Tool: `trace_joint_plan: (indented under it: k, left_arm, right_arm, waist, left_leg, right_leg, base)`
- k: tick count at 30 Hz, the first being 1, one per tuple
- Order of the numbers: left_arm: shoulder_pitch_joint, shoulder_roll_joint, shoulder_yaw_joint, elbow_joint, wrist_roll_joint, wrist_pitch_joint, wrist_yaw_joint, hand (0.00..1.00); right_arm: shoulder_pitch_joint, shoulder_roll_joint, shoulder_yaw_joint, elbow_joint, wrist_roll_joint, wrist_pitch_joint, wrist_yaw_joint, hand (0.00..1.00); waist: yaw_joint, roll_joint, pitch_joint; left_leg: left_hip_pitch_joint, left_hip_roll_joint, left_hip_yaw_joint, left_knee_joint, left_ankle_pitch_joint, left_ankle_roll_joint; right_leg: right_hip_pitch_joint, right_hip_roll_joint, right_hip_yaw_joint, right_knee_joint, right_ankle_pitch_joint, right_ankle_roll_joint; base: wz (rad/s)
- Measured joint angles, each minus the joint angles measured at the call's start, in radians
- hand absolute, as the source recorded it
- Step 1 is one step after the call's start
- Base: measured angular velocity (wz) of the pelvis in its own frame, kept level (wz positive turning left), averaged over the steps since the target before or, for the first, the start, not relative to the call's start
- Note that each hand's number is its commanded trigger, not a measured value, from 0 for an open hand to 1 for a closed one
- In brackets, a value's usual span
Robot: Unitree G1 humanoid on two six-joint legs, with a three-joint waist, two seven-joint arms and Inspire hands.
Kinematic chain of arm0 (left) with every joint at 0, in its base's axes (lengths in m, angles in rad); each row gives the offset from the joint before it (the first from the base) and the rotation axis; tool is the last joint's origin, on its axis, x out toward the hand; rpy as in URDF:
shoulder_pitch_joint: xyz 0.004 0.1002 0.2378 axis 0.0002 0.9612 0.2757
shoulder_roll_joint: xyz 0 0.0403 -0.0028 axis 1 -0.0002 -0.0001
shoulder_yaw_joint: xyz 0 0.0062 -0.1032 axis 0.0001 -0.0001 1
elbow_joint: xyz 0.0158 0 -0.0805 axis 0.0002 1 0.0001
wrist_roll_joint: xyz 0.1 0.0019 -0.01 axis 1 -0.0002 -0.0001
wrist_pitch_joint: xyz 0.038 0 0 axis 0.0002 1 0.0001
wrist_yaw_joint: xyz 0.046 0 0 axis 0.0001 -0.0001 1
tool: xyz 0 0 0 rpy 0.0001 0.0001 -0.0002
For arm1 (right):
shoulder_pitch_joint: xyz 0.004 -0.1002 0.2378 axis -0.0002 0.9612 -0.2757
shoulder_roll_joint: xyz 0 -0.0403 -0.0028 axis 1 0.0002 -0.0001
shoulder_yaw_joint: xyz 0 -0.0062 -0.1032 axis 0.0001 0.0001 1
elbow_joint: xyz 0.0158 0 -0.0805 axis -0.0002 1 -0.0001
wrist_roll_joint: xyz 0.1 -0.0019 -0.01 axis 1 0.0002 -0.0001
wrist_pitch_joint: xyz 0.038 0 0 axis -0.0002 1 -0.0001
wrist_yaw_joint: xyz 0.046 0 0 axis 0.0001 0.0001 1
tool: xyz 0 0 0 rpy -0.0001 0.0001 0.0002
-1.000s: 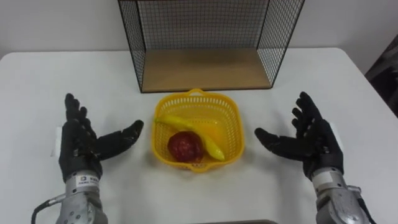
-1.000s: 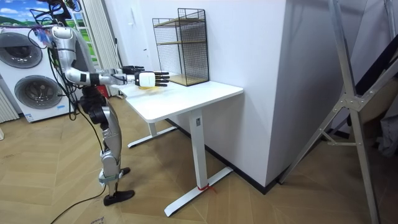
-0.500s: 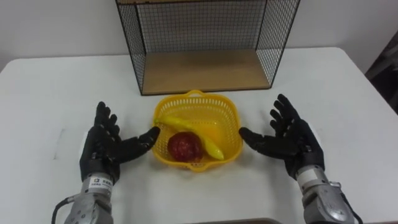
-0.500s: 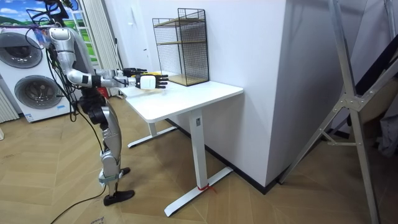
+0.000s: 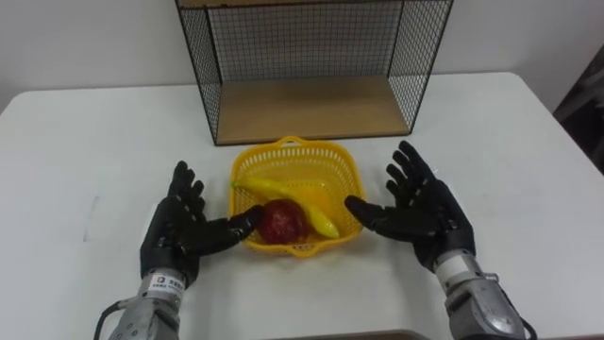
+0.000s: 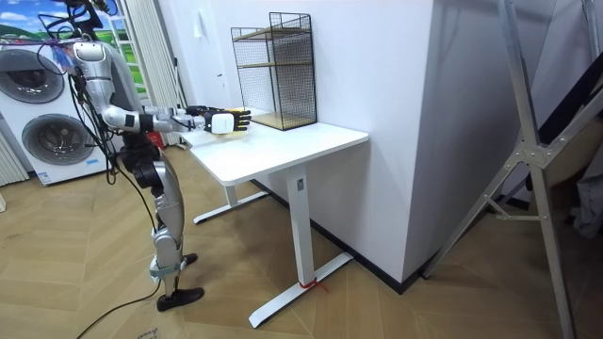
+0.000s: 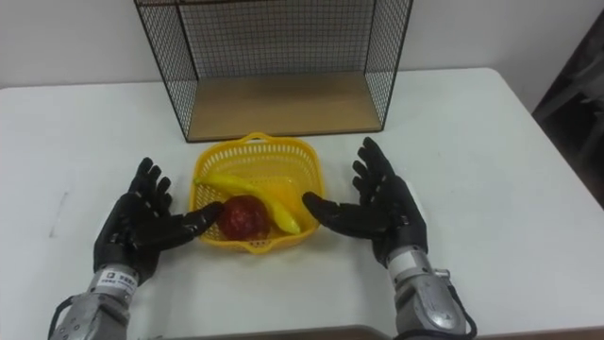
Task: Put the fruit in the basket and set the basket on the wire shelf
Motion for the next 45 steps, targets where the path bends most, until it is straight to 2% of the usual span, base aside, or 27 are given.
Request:
trace_joint_plan:
  k: [4,12,20,26,30,33,37,45]
  left_arm:
    - [0.000,0.000,0.014,0.000,0.000,0.008,-0.020,0.00]
    - [0.000,-0.003,0.016,0.000,0.000,0.012,-0.025,0.00]
    - [-0.007,-0.027,0.019,-0.001,-0.003,0.016,-0.030,0.00]
    - [-0.011,-0.044,-0.020,-0.007,-0.017,0.016,-0.057,0.00]
    - [-0.014,-0.044,-0.083,-0.013,-0.018,0.018,-0.081,0.00]
    - [-0.014,-0.040,-0.088,-0.013,-0.017,0.020,-0.082,0.00]
    - [-0.017,-0.040,-0.091,-0.013,-0.018,0.020,-0.082,0.00]
    - [-0.018,-0.041,-0.095,-0.014,-0.017,0.020,-0.082,0.00]
  right_arm:
    - [0.000,0.005,0.000,0.003,0.032,0.018,0.007,0.00]
    - [-0.001,0.010,0.000,0.010,0.032,0.022,0.012,0.00]
    - [-0.004,0.011,0.034,0.011,0.071,0.038,0.030,0.00]
    - [-0.006,0.013,0.090,0.020,0.071,0.038,0.063,0.00]
    - [-0.006,0.016,0.120,0.026,0.072,0.037,0.080,0.00]
    - [-0.028,0.019,0.120,0.063,0.072,0.032,0.082,0.00]
    - [-0.029,0.020,0.120,0.065,0.074,0.031,0.082,0.00]
    - [-0.029,0.025,0.120,0.065,0.075,0.029,0.080,0.00]
  waist:
    - [0.000,0.000,0.0001]
    - [0.000,-0.001,-0.0001]
    - [0.003,0.000,-0.0013]
    - [0.000,0.000,-0.0020]
    - [-0.009,-0.001,-0.0014]
    - [-0.024,-0.005,0.0014]
    - [-0.026,-0.015,0.0055]
    - [-0.027,-0.018,0.0017]
  left_leg:
    - [0.000,0.000,0.000,-0.001,0.000,0.000]
    - [0.002,0.000,0.002,0.000,0.000,0.000]
    - [-0.016,0.001,0.011,0.006,0.000,0.000]
    - [-0.026,0.002,0.018,0.020,0.000,0.000]
    - [-0.026,0.004,0.020,0.021,0.000,0.000]
    - [-0.026,0.006,0.020,0.021,0.000,0.000]
    - [-0.026,0.007,0.022,0.021,0.000,0.000]
    - [-0.028,0.007,0.022,0.021,0.000,0.000]
  right_leg:
    - [0.001,0.000,0.000,0.000,0.000,0.000]
    - [0.001,0.000,0.000,0.000,0.000,0.000]
    - [-0.015,0.000,0.011,0.007,0.000,0.000]
    - [-0.027,0.000,0.021,0.018,0.000,0.000]
    - [-0.029,0.001,0.021,0.020,0.001,-0.002]
    - [-0.029,0.002,0.021,0.021,0.002,-0.003]
    - [-0.033,0.003,0.023,0.021,0.002,-0.004]
    - [-0.036,0.004,0.023,0.021,0.003,-0.004]
  base:
    - [0.00]
    - [0.00]
    - [-0.02]
    - [-0.03]
    - [0.00]
    - [0.00]
    - [0.00]
    - [0.00]
